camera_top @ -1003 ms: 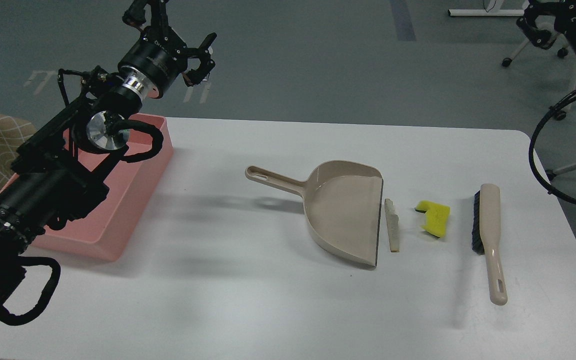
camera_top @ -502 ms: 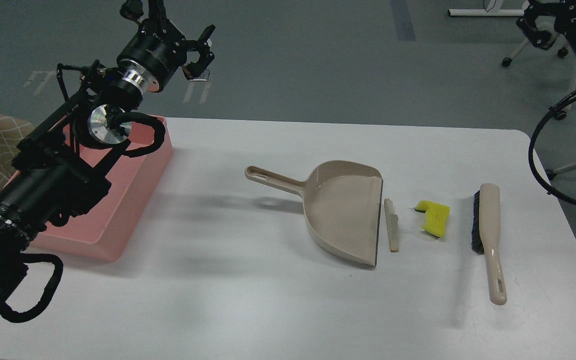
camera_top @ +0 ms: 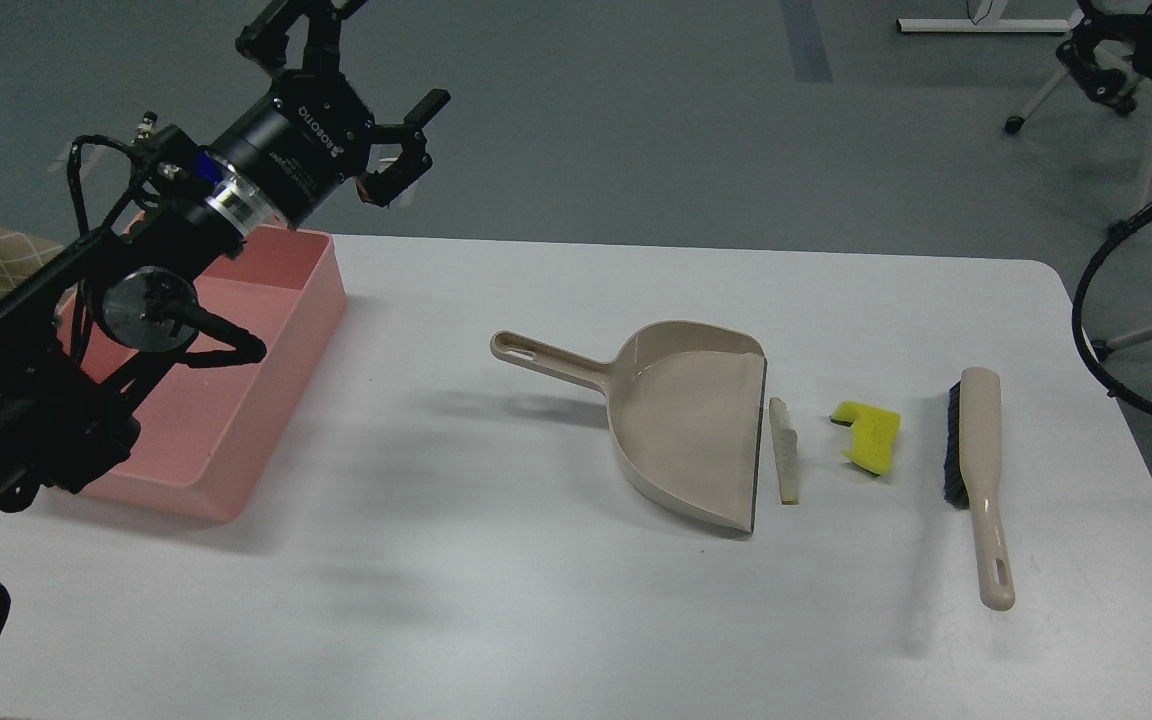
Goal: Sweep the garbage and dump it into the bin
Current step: 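Lower the left gripper from above the pink bin toward the dustpan handle, then reach the left gripper to the beige dustpan handle and close on it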
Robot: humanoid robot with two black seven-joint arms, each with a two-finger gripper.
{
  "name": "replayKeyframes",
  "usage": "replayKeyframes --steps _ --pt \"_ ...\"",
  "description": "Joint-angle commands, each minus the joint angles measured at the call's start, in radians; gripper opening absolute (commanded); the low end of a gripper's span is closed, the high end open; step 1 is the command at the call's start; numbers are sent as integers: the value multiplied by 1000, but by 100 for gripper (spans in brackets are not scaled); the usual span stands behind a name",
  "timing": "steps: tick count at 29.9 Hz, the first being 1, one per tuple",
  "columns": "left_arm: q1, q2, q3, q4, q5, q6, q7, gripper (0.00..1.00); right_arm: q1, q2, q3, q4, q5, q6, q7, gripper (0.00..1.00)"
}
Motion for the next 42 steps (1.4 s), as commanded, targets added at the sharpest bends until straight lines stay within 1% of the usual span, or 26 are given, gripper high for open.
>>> replayKeyframes --steps 1,4,5,6,7,11,12,13,15,18,23,32,35,42 --pt "89 11 3 -108 87 41 1 96 -1 0 9 -2 0 -3 0 100" --pt "162 11 14 -194 182 86 4 95 -12 0 19 -1 0 -5 0 100" --pt "162 11 14 -195 183 86 4 95 -12 0 20 -1 0 -5 0 100" --pt "185 5 23 -223 227 112 7 94 -13 0 24 -1 0 -5 0 100" --pt "200 0 38 -234 264 133 7 94 -15 0 26 -1 0 -5 0 100" --pt "240 -8 101 -236 351 162 6 93 -19 -9 27 -1 0 -5 0 100" --pt "246 -8 109 -233 368 168 6 91 -21 -12 27 -1 0 -5 0 100" --pt "255 -8 120 -225 396 190 1 84 -21 -17 27 1 0 -5 0 100" --pt "268 -8 138 -221 433 211 -2 80 -22 -23 29 -1 0 -5 0 100" --pt "278 -9 160 -182 462 218 -1 80 -24 -31 29 -1 0 -5 0 100" --pt "275 -35 193 -74 465 231 1 80 -36 -52 29 -1 0 -9 0 100" --pt "257 -95 218 40 467 241 4 80 -36 -74 39 1 0 -16 -2 100" --pt "231 -121 218 57 467 241 6 80 -36 -75 41 7 0 -32 -2 100" --pt "189 -132 224 68 467 242 9 81 -49 -83 50 21 0 -45 -2 100"
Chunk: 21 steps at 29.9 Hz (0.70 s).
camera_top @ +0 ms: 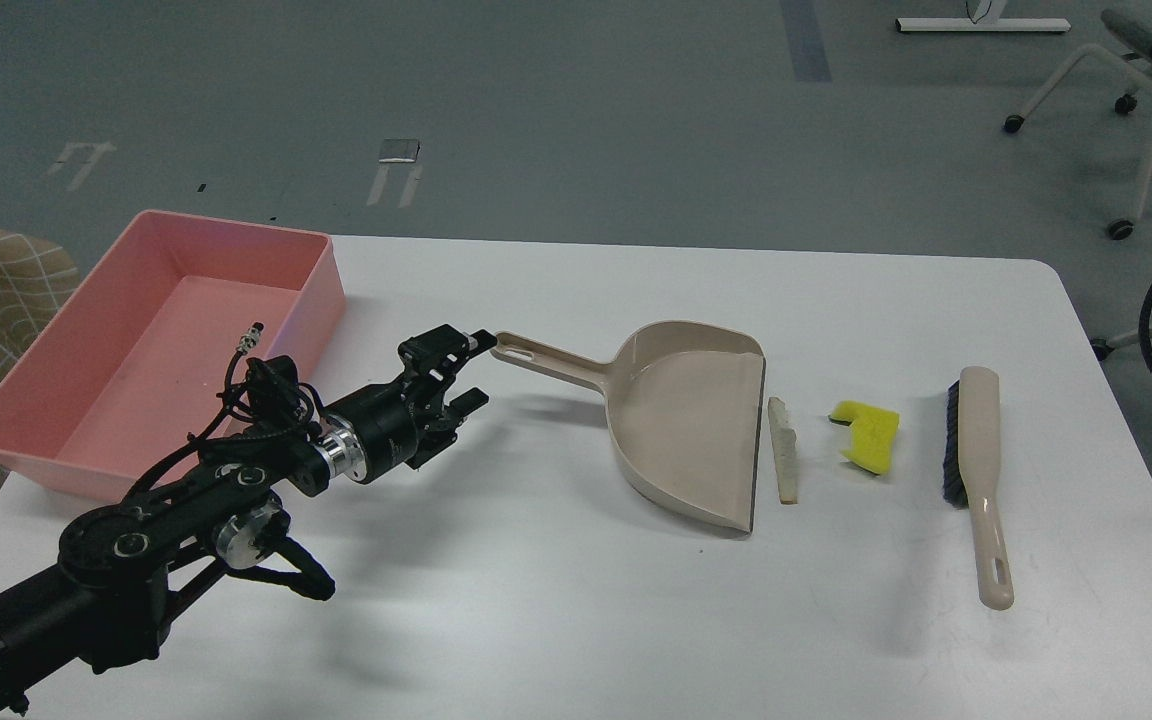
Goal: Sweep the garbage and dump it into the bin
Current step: 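Reach the left gripper to the beige dustpan handle and close on it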
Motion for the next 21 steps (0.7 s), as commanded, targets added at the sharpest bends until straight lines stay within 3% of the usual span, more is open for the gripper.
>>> replayKeyframes --steps 1,7,15,21 --pt "-29 -12 20 22 0 1 1 81 -7 -2 7 1 0 -1 0 100" --pt "-86 -81 57 166 -2 -13 -11 81 -10 -2 9 -1 0 -1 0 100" --pt "-106 -112 58 194 -2 -10 -11 80 -15 2 10 -5 0 -1 0 100" --pt "-111 -126 58 217 -2 -5 -13 69 -13 8 10 -4 0 -1 0 100"
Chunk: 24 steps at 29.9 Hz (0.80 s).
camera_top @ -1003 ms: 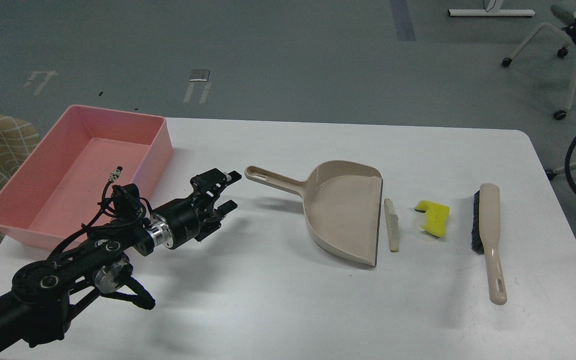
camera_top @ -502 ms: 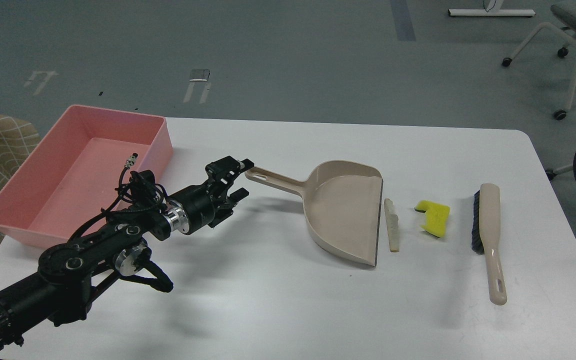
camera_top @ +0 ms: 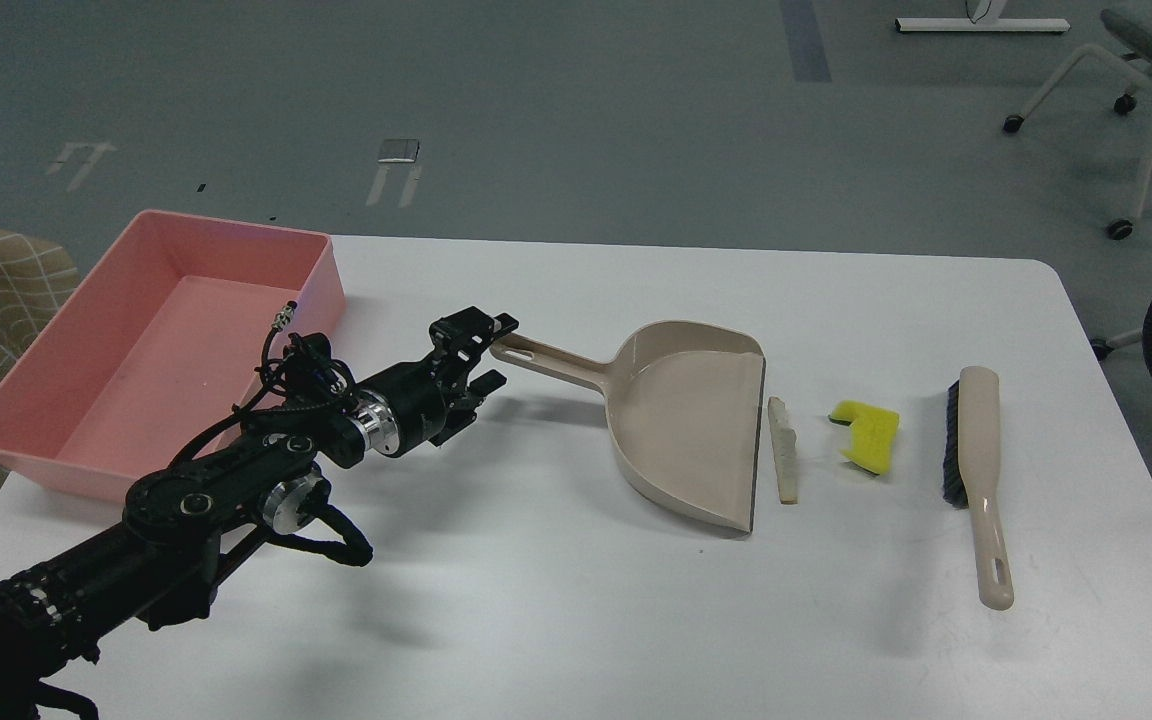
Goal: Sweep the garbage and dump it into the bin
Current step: 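Reach the left gripper to the beige dustpan handle and close on it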
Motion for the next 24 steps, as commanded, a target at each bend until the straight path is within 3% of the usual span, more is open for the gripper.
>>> replayKeyframes --steps 1,4,7,13,15,16,18,24 --pt "-1 -4 -1 2 0 2 0 63 0 3 1 2 0 0 0 100" --pt "-1 -4 0 2 3 2 -17 45 1 0 1 2 0 0 0 100" --pt "-3 -4 0 2 20 4 -43 34 0 -1 1 2 0 0 0 100" --pt "-17 -4 0 2 37 6 -46 32 0 -1 1 2 0 -1 0 100" --pt "-17 -4 0 -1 38 6 -46 37 -2 -1 1 2 0 -1 0 100" --pt "-15 -4 0 -5 38 6 -49 48 -2 -1 1 3 0 -1 0 100" --pt "-12 -5 -1 -12 37 7 -49 56 -2 -1 1 3 0 -1 0 100" --pt "-7 -1 -1 -15 35 9 -52 66 -2 0 1 2 0 -1 0 100"
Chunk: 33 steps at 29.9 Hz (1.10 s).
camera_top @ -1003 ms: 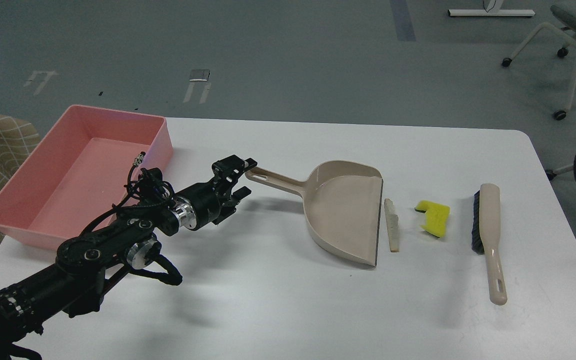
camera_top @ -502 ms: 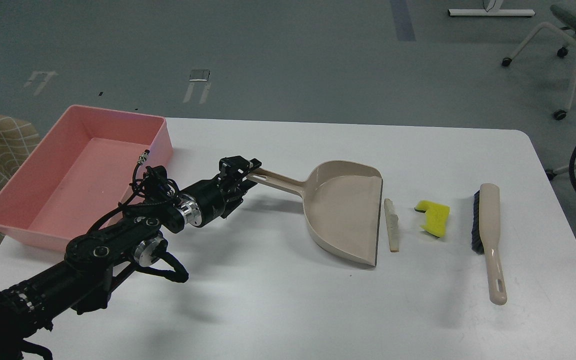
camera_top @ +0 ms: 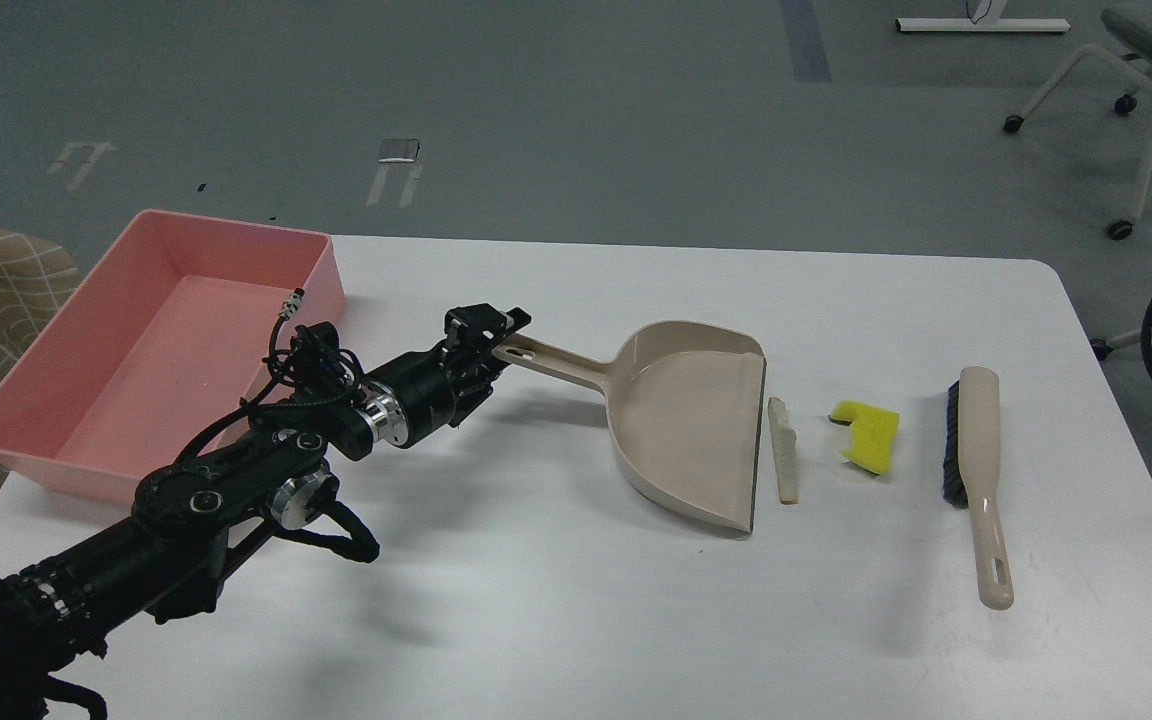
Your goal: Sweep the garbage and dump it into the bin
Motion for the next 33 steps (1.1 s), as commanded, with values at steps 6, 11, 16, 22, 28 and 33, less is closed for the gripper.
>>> replayKeyframes --steps 6,11,16,22,28,33 --pt "3 8 -1 -24 -2 6 -75 71 0 2 0 -1 0 -5 0 100" --pt "9 6 2 -37 16 8 -91 71 0 2 0 0 0 -5 0 100" --pt "7 5 7 -35 56 14 -91 71 0 3 3 4 0 -5 0 100" --pt "7 3 8 -32 59 14 -91 71 -2 3 4 0 0 -5 0 100" --pt "9 2 50 -31 59 15 -92 70 -5 5 6 4 0 -5 -1 100" --pt "9 0 51 -29 59 28 -92 61 -5 8 4 4 0 -5 -1 100"
